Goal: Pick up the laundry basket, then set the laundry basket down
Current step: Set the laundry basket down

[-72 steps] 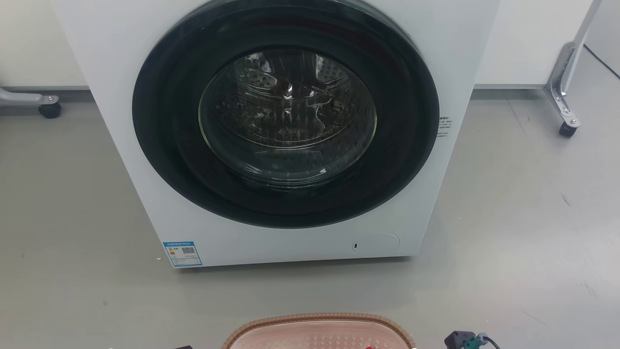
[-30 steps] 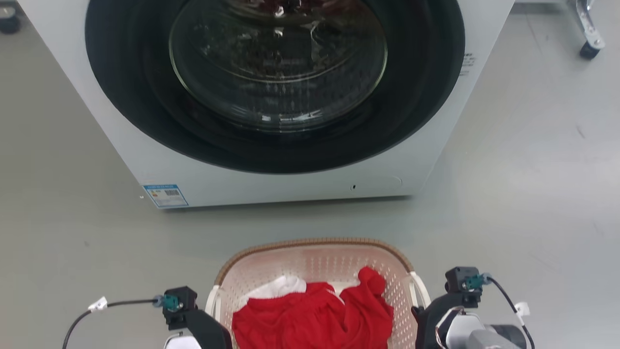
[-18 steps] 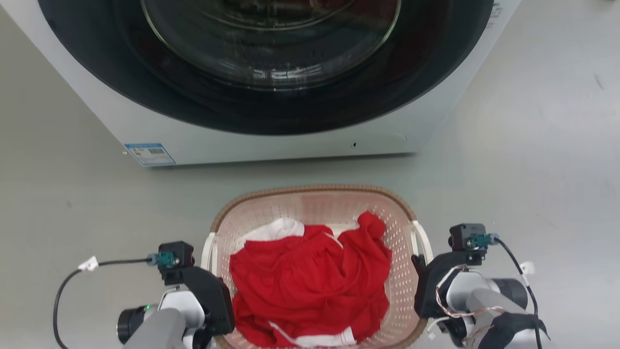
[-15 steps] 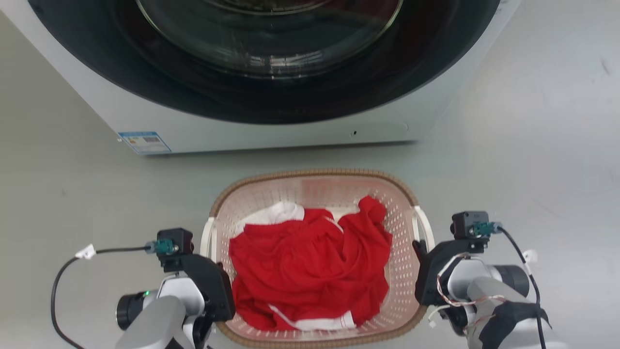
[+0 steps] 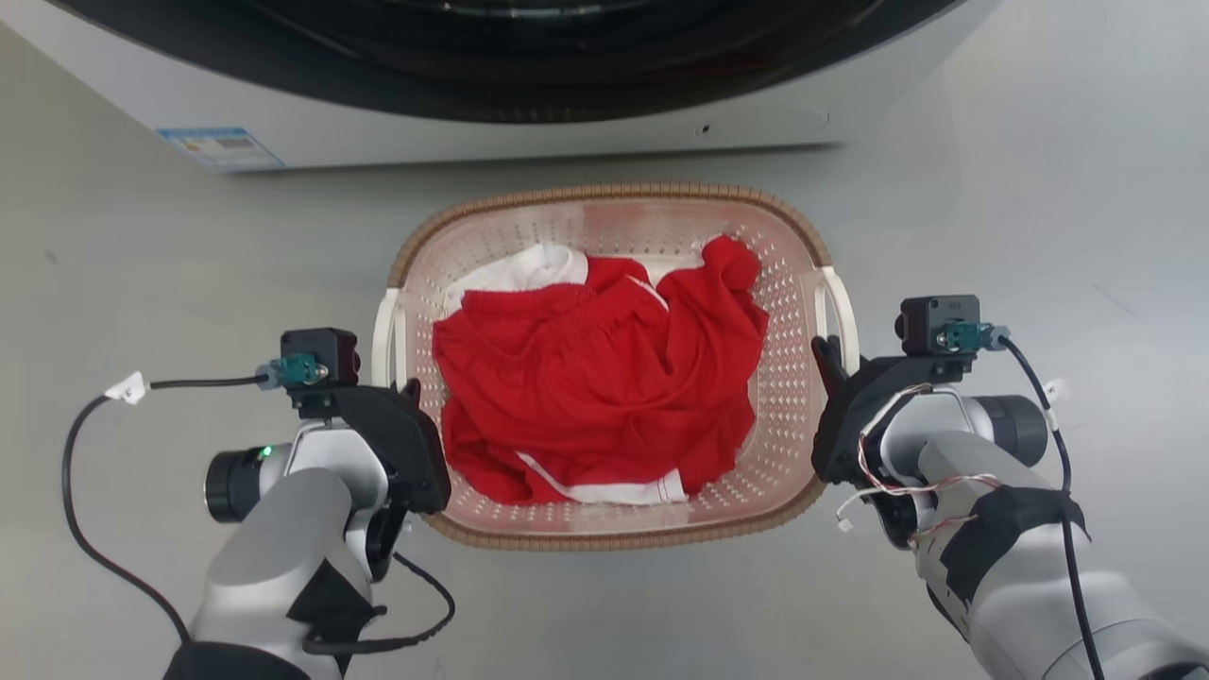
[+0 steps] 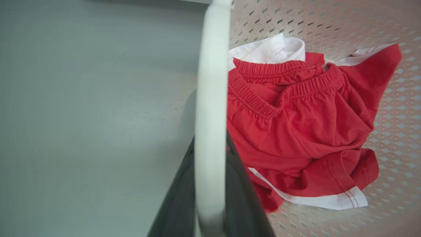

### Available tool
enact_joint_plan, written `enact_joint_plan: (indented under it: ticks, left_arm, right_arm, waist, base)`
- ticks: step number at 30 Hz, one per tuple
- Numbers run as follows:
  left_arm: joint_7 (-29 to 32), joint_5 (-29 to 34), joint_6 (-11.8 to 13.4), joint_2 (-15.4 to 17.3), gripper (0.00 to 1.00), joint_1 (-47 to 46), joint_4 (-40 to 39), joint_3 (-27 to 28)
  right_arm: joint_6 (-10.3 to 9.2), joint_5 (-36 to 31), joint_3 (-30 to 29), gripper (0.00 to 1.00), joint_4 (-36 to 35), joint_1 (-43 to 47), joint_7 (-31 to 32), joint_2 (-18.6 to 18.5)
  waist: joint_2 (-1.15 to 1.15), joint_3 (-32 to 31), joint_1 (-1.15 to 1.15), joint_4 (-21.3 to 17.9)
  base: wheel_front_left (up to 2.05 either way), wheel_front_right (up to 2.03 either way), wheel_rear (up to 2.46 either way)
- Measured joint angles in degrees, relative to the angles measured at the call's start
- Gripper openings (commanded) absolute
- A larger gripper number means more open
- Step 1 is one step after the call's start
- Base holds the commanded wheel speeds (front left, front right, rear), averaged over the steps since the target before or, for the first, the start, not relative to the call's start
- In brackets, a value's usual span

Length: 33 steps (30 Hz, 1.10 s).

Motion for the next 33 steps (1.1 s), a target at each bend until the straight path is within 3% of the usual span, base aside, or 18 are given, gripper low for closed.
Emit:
enact_joint_plan:
  ticks: [16, 33]
  left_arm:
    - [-4.2, 1.1, 0.2, 0.2, 0.00, -6.3, 0.6, 0.0]
    - [-7.6, 1.2, -0.3, -0.5, 0.00, -8.1, 2.5, 0.0]
  right_arm:
    - [-0.07, -0.4, -0.7, 0.00, 0.7, -5.8, -4.0, -0.4]
    - [-0.08, -0.5, -0.8, 0.00, 1.9, -7.2, -6.3, -0.4]
  waist:
    - [0.00, 11.6, 0.00, 0.5]
    - [0.00, 15.2, -0.01, 1.5]
  base:
    - [0.00, 0.00, 0.00]
    - [0.00, 0.00, 0.00]
